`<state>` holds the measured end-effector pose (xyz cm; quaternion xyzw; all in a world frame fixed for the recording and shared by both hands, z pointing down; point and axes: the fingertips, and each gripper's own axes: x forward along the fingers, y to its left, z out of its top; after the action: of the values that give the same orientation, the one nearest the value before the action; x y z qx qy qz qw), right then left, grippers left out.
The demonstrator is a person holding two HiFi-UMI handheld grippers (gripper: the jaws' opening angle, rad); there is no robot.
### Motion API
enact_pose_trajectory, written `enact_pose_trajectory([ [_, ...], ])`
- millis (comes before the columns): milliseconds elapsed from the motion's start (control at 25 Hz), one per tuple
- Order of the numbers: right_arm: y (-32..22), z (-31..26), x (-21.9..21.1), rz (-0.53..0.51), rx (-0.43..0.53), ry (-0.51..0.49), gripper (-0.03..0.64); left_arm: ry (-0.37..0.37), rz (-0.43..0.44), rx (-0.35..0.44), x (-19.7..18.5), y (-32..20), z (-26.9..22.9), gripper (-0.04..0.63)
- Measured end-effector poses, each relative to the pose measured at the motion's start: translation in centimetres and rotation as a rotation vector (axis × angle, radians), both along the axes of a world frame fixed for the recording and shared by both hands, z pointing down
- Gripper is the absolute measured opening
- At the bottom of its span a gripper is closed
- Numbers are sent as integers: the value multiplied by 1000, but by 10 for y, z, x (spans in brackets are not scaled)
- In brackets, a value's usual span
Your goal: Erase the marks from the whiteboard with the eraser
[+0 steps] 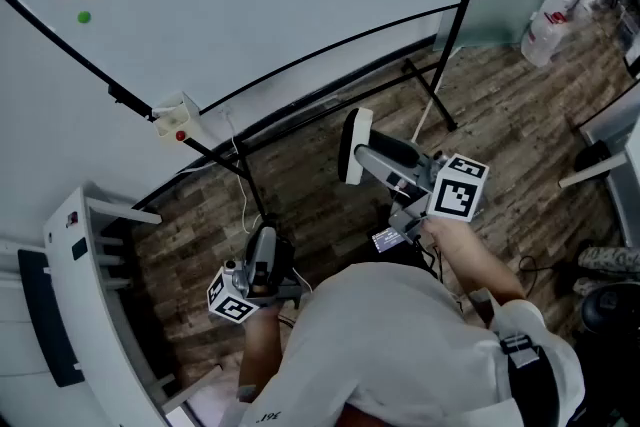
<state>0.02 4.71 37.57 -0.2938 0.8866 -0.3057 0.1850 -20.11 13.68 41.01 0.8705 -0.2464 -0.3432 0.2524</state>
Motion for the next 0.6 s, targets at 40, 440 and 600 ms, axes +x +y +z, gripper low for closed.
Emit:
enact_pose_trajectory([
  [40,0,0,-1,-2,0,2,242,-1,-4,-1,-1,0,0,8],
  [440,0,5,-4,-7,-9,13,242,-14,-22,-9,-3,-2,1,8],
  [600,-1,6,0,17,-18,1,242,-35,-44,-3,-6,-5,1,8],
])
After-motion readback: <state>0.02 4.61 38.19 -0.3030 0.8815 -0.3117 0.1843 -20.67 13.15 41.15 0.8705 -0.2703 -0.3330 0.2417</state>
